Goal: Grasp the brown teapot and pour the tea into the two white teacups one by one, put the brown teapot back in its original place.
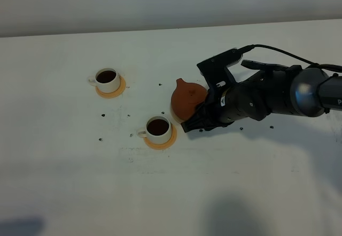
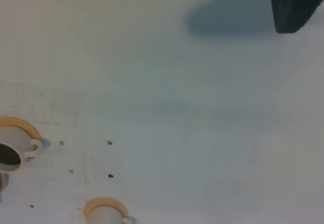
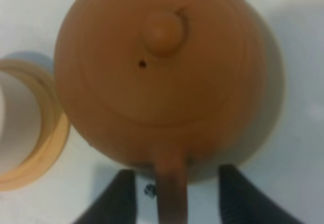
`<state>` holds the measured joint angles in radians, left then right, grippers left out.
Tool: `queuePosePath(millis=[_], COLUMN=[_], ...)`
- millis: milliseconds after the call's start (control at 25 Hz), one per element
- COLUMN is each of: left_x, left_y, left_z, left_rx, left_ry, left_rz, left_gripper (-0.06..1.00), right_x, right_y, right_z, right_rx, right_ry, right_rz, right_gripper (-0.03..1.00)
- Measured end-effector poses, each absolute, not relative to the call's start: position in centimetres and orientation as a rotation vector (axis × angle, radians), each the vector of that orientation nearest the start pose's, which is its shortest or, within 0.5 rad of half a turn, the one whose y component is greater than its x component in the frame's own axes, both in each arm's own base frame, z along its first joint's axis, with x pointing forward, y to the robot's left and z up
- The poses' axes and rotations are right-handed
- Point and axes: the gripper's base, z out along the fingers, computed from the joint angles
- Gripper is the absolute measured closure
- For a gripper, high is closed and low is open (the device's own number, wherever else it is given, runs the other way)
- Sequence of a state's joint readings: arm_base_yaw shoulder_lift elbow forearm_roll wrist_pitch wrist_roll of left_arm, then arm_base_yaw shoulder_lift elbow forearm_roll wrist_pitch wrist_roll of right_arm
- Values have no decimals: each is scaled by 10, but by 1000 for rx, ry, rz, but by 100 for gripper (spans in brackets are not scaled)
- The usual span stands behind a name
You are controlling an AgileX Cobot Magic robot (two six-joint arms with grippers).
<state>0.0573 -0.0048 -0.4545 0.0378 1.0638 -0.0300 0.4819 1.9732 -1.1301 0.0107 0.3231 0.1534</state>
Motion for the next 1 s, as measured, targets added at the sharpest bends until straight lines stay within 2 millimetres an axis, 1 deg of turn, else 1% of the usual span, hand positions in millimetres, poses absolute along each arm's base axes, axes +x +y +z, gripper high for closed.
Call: queuePosePath(millis=[40,120,240,320,400,600,720,840,920,1000], left_x=[-1,-1,-1,-1,-1,-1,-1,-1,-1,-1], left_y=[3,3,3,3,3,3,3,3,3,3], left_z=[264,264,264,264,264,264,264,264,264,264], left_rx=[-92,-92,-92,-92,-92,-92,-92,-92,-92,-92], left_ry=[2086,2086,2086,2086,2086,2086,2086,2086,2086,2086], left_rz=[62,62,62,62,62,62,62,62,62,62], left_gripper=[59,59,59,59,59,59,59,59,59,59], right_x=[342,341,338,337,336,330,315,291,271,246], right_y=[179,178,177,172,162,121,94,65,48,32], right_z=[135,147,169,186,205,245,269,294,307,325], right_rx=[-426,-428,-418,-405,-378,-283,-207,-127,-72,-17], right_ry=[2632,2607,2561,2526,2494,2473,2446,2426,2423,2398], right_rz=[216,219,237,242,239,178,155,113,81,47], right_gripper=[53,50,49,51,52,56,56,56,56,56])
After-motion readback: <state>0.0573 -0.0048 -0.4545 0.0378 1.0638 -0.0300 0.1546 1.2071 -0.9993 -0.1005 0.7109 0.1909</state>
